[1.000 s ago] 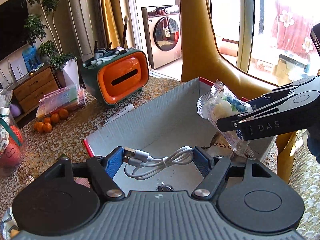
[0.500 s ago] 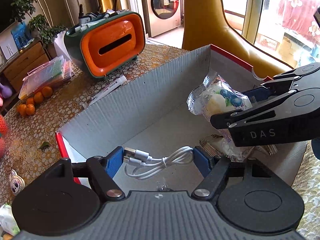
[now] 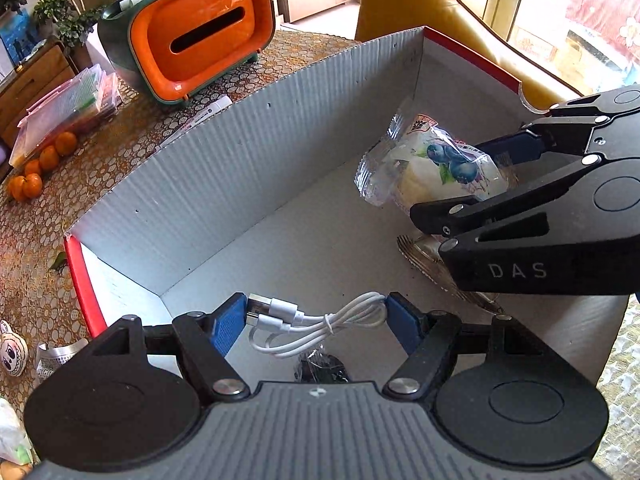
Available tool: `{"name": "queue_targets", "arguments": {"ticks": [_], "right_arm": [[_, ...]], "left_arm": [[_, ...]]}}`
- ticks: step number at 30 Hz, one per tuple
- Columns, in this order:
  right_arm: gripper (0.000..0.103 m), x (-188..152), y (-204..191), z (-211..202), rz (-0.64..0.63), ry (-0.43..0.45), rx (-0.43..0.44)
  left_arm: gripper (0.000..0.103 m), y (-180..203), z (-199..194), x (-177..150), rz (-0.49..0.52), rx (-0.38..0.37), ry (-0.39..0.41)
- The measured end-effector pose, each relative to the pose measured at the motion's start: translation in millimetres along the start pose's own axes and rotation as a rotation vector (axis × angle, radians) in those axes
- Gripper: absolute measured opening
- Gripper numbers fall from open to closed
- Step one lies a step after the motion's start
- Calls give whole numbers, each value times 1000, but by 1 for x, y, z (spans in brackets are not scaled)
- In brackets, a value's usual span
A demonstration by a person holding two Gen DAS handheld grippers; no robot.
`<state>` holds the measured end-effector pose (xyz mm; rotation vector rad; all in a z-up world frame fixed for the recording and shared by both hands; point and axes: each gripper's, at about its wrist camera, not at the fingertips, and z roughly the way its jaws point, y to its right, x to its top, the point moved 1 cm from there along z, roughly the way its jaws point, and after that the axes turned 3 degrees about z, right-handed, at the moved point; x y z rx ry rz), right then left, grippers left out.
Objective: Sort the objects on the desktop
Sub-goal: 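Open the left gripper to drop the cable while the right gripper releases the yogurt bag, then withdraw both grippers from the shoebox toward the items on the table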
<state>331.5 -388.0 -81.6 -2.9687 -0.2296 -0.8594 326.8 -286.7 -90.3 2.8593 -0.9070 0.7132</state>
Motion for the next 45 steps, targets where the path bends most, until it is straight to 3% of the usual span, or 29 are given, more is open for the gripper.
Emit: {"name": "queue_targets", "arguments": {"ticks": [11,22,29,45], "right_arm": [[75,0,-2,-5,4,14,-3],[85,-4,9,-29,97,57,75],[87,-9,9,-44,117,85,119],[96,-20,-34,-100,42,192,163]], "left_arm": [[76,2,-9,-3,-15,-25,21],[79,2,-23,-9,-53,-59,73],[79,-1,-52,-21,-100,-80,148],[79,-13,-127,-67,-133,-93,297]]}}
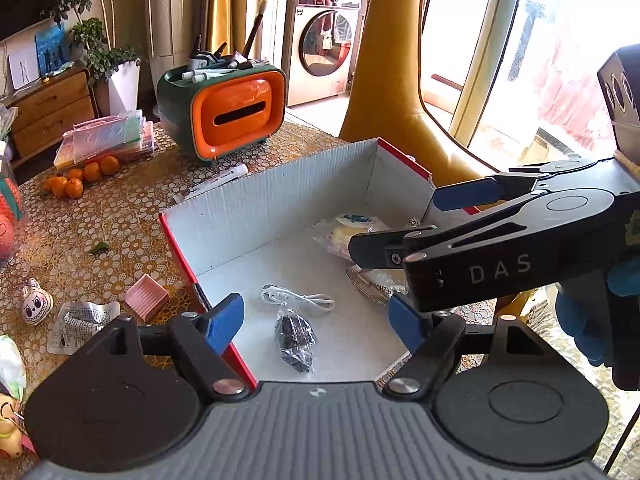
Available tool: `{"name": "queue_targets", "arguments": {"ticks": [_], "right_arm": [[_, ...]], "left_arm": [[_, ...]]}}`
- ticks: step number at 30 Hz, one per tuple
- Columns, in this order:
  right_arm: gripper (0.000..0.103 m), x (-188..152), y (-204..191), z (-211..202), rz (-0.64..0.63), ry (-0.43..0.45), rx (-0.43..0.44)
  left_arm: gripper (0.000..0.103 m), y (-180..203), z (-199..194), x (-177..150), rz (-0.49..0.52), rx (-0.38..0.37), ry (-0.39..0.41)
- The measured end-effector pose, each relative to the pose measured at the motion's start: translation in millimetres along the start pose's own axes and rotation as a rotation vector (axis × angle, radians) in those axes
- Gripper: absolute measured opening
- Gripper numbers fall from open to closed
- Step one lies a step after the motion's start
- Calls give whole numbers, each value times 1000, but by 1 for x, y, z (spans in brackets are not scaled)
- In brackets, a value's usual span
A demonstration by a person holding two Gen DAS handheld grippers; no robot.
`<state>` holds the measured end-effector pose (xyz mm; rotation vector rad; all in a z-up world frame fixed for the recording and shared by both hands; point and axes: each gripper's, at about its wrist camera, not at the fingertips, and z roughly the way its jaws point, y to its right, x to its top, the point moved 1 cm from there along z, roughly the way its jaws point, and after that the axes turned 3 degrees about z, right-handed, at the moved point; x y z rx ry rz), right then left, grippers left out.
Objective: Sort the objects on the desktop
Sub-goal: 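Withdraw both grippers from the shoebox toward the items on the table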
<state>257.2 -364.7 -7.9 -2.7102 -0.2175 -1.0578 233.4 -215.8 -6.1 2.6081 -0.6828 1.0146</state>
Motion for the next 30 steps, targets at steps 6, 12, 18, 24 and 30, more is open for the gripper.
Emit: {"name": "queue_targets", "arguments": {"ticks": [6,12,18,24,30], "right_arm": [[96,-6,-23,-19,-14,34,32],[96,-15,-50,-32,-37,50,56],[96,-21,-81,-40,-58,67,84],[96,-24,-106,-45,-67,82,109],[96,-31,-134,-41,-85,87,147]], "left_arm": [[79,-13,-33,-16,-14,15,39],[79,-37,-62,-35,-48,59,61],[79,-62,-89,-54,-84,98,93],[79,-86,-114,-78,-107,134,117],[79,-111,-138,-102,-142,186,145]]}}
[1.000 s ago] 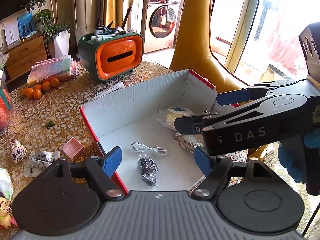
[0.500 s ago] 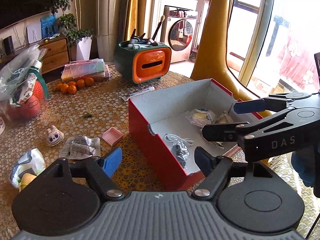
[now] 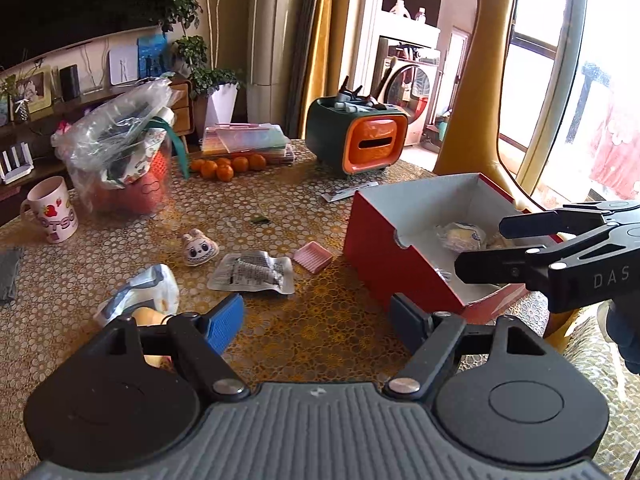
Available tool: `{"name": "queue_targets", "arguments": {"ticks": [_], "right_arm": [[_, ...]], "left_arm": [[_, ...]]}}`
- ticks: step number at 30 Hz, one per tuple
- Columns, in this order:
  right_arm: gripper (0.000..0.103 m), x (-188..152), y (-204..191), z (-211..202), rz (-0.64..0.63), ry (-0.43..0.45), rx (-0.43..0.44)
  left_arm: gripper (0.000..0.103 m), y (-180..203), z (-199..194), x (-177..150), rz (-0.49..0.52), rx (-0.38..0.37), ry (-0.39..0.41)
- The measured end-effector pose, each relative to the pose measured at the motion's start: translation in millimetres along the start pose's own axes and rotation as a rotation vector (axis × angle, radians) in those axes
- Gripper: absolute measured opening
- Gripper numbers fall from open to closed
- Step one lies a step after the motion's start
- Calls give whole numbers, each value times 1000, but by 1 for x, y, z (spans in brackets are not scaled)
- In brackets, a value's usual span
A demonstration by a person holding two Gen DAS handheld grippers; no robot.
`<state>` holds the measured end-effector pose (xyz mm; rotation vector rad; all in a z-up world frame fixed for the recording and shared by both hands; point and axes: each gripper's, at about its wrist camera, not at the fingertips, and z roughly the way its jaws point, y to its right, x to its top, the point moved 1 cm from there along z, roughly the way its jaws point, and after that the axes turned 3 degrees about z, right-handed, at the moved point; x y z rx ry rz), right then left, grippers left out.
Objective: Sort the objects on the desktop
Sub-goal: 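Withdraw both grippers from the shoebox toward the items on the table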
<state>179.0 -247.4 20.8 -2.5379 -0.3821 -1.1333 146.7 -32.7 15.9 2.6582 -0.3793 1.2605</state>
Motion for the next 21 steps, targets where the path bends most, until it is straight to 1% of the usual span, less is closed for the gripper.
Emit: {"name": "queue_targets", "arguments": {"ticks": [10,14,21], "right_arm": [[96,-13,-49,17,-66,15,38],[96,-19,-65,29,-81,14,54],[96,-31,-89,47,-151,14,79]], "left_arm": [[79,-52,-20,-26,-65,92,27],[79,-72,-21,-35,-99,113,26],[79,-100,-16,-49,-134,162,21]]}}
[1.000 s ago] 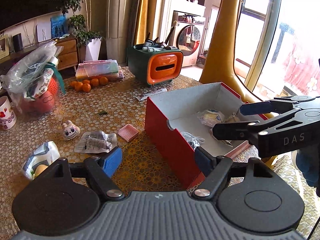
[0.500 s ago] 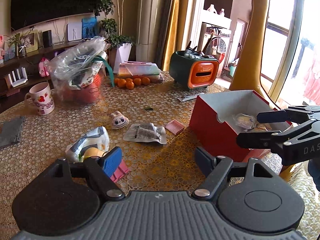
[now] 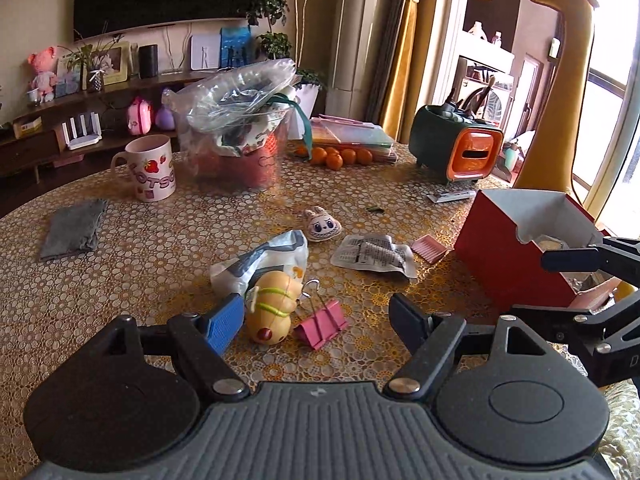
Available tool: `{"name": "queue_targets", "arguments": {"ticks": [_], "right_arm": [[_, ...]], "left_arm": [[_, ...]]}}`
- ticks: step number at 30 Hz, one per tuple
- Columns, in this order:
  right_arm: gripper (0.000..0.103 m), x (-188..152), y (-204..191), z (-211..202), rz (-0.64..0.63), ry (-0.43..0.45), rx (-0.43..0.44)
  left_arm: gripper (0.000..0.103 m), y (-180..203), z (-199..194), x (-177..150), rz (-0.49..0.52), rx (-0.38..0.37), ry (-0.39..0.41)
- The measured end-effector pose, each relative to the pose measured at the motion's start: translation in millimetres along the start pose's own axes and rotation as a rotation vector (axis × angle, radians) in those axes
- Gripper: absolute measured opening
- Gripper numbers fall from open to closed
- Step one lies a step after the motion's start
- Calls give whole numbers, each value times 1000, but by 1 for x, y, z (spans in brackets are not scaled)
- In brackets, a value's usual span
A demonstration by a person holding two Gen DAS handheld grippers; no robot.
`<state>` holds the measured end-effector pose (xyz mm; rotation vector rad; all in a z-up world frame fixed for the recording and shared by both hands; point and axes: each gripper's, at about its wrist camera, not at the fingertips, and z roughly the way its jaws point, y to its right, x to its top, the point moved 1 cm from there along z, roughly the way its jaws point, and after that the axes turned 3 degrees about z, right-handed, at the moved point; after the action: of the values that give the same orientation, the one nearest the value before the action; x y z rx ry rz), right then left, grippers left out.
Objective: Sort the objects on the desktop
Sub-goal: 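Withdraw both grippers from the shoebox toward the items on the table, then lower the left gripper to the yellow toy while the right gripper reaches the pink binder clip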
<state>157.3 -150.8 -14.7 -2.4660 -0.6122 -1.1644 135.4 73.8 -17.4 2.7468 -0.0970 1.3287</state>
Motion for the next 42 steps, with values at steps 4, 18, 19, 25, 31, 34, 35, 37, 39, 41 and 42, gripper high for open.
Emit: {"name": "queue_targets", "arguments": {"ticks": [4,18,19,25,31,34,35,37,39,41,42], "right_arm": [[96,-4,-13,14,-37,-12,13],[94,-15,-31,75,-97,-71,52],[94,-16,-31,80,-99,-77,54],[91,-20,-36,111,-133,-102,66],[84,-25,-44,138,-159,-107,56],[80,-27,-48,148,-158,-92,30],[80,-28,-49,151,-151,-90,22],[79,-30,-51,155,-139,-85,20],[78,-32,-53,158,-139,-77,9],[75,-33,-56,161,-143,-77,1],[75,-33,-57,162,-141,-77,-2]], "left_arm": [[79,-16,12,-8,-33,5,-22],[79,-41,72,-23,-80,17,-119],[79,-42,78,-23,-88,16,-126],[79,-48,98,-24,-112,11,-144],[78,-50,110,-19,-125,15,-142],[75,-52,117,-19,-148,10,-150],[75,-52,119,-19,-157,5,-154],[73,-53,123,-20,-164,2,-161],[68,-54,128,-20,-179,-2,-170],[67,-57,131,-19,-208,-14,-174],[66,-57,132,-19,-215,-16,-174]]}}
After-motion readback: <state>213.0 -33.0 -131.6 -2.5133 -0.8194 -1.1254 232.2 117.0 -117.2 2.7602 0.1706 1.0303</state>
